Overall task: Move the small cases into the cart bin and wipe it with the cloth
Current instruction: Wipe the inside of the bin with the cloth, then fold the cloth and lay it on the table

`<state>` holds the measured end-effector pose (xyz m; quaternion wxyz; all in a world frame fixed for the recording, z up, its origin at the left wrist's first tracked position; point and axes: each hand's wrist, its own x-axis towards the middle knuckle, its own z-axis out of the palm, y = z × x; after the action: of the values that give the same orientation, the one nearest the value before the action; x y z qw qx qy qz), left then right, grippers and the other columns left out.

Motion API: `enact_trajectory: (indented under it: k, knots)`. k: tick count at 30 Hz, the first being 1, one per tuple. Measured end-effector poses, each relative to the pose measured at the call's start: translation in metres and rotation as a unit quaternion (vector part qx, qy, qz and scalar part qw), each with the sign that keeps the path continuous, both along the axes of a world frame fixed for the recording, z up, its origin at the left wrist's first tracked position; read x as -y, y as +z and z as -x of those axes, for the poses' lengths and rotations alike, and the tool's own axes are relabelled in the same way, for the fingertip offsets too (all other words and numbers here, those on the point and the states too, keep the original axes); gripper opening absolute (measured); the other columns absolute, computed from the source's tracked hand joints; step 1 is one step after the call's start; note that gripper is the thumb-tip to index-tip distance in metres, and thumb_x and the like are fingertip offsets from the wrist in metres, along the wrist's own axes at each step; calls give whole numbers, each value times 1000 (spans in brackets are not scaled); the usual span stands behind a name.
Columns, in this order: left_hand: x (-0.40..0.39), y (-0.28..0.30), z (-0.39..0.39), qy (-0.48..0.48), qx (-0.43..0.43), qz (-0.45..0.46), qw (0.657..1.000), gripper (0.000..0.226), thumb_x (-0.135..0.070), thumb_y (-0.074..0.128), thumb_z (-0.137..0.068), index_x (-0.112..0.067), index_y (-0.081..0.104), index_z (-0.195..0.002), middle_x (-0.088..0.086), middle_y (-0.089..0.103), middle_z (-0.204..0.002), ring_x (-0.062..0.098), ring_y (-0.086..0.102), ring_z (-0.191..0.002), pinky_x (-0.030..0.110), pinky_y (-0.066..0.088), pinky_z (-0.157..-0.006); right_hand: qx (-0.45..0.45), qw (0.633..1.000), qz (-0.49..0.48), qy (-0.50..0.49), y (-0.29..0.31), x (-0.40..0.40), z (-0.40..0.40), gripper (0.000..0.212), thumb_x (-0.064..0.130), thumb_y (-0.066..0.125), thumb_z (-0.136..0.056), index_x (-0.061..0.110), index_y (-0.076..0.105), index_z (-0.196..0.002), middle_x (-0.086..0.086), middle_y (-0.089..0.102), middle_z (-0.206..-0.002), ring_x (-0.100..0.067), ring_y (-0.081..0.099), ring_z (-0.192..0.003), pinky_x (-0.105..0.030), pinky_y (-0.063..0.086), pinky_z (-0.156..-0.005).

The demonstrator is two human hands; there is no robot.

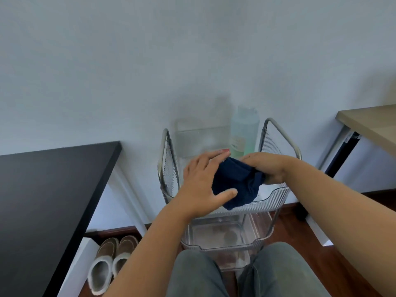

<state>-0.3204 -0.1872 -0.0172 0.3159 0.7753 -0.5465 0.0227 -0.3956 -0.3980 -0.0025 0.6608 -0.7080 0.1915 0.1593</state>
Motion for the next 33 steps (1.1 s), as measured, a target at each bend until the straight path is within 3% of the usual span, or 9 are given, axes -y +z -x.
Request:
enact_trajectory:
  k: [3,6,9,11,15,18,23,27,33]
  knots:
    - [1,11,-4,-4,-83,14,996,53,-46,71,-83,-33,52,-131,-10,54,-124,6,47,-115,22,37,-100,13,999,-32,-34,6,-11,1,24,28,63,-86,5,68,-86,-16,64,-91,-28,61,-83,-37,45,-78]
    - [-3,19,-7,18,-201,66,977,31,-37,78,-80,-35,61,-105,-11,60,-112,-5,54,-103,3,39,-83,31,993,-97,-66,7,-18,4,42,43,61,-88,5,72,-103,-17,71,-108,-30,69,-98,-40,54,-90]
    - [-5,20,-4,35,-320,116,940,21,-33,77,-80,-27,63,-94,-11,69,-99,-1,63,-92,12,49,-78,53,989,-136,-9,5,-22,8,75,66,56,-80,8,63,-126,-19,64,-128,-35,58,-121,-46,44,-104]
    - [-8,23,0,46,-366,153,917,17,-32,74,-83,-24,60,-89,-10,68,-85,4,63,-79,23,53,-71,98,986,-135,16,3,-25,13,68,64,61,-79,13,64,-124,-17,64,-128,-36,58,-121,-49,45,-102]
    - [-20,33,2,76,-322,180,927,13,-40,66,-86,-33,56,-91,-12,65,-79,7,61,-75,29,50,-68,190,980,-40,35,5,-34,23,30,31,78,-78,19,74,-105,-10,74,-104,-26,71,-95,-32,56,-76]
    - [-35,43,1,66,-311,173,932,15,-38,63,-89,-33,52,-98,-3,70,-87,19,67,-82,38,56,-71,244,970,-2,-15,9,-38,25,31,20,78,-75,15,74,-105,-16,74,-104,-34,69,-97,-41,55,-84]
    - [-69,58,4,65,-376,205,901,32,-30,68,-84,-40,47,-106,0,75,-95,20,73,-86,27,57,-67,324,944,-25,-62,26,-59,22,39,18,84,-67,10,74,-104,-24,72,-105,-41,68,-99,-46,56,-85]
    - [-104,64,7,55,-434,245,865,50,-26,76,-76,-42,56,-119,3,73,-105,24,71,-97,34,58,-78,347,931,-101,-53,35,-91,12,39,25,79,-68,10,74,-104,-13,75,-98,-24,72,-83,-27,56,-62]
    - [-159,77,17,129,-343,194,910,23,-39,75,-76,-24,64,-89,-6,68,-87,13,64,-77,27,52,-66,358,930,-87,0,35,-139,1,15,29,81,-64,20,75,-74,-2,73,-71,-15,69,-65,-24,52,-53]
